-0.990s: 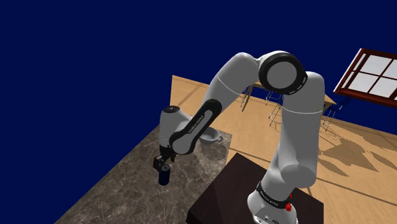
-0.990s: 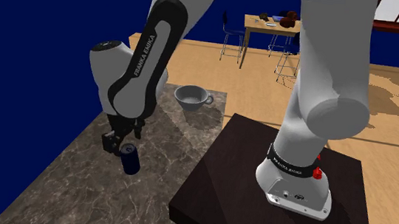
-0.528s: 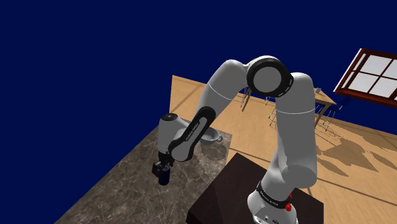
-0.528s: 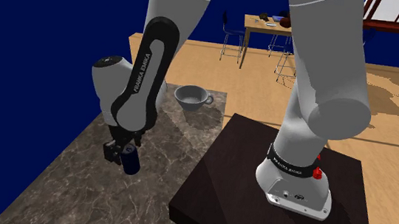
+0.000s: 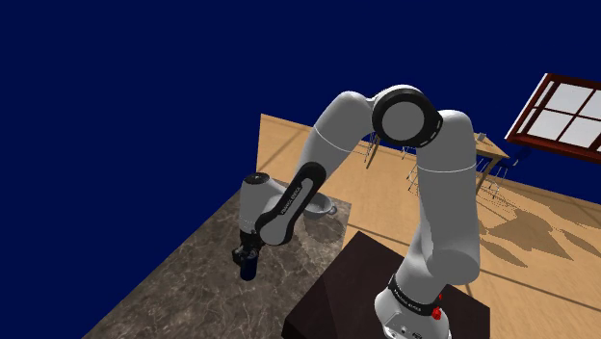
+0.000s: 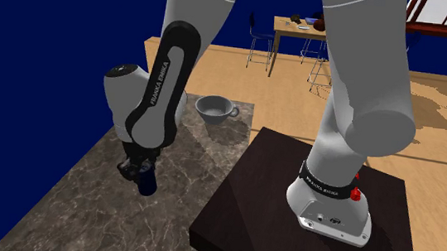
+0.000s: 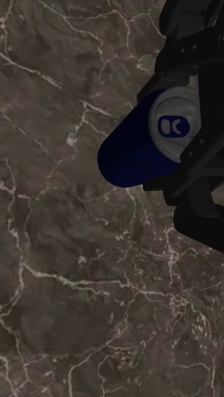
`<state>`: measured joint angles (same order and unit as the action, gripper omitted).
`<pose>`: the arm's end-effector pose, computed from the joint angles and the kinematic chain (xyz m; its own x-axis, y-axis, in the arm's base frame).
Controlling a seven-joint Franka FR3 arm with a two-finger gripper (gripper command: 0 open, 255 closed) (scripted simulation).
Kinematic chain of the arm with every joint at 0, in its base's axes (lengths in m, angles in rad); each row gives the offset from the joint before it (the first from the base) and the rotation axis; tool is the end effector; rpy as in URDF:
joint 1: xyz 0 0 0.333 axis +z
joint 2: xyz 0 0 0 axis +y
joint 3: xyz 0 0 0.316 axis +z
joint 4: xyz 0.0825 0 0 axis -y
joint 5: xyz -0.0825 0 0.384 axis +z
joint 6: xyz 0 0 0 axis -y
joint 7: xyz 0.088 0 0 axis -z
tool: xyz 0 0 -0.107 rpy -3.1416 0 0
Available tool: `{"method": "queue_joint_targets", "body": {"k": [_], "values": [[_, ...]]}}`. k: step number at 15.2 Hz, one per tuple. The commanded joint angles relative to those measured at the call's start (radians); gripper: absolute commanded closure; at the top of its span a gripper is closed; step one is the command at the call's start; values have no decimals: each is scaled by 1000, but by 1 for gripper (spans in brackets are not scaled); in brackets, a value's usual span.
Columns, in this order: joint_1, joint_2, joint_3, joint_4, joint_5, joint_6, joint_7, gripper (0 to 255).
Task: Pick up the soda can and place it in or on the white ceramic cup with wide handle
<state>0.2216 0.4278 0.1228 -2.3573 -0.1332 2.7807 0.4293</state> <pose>0.4724 0.1797 0.1497 0.9996 0.0288 0.0001 0.0288 -0.9996 -0.0042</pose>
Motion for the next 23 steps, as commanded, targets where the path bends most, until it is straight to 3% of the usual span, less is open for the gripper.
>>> {"method": "queue_joint_targets", "body": {"k": [1,9,23], "values": [[0,0,0,0,0,0,0,255],[0,0,0,0,0,0,0,255],[-33,-191,45,-25,63,-164,-45,255]]}}
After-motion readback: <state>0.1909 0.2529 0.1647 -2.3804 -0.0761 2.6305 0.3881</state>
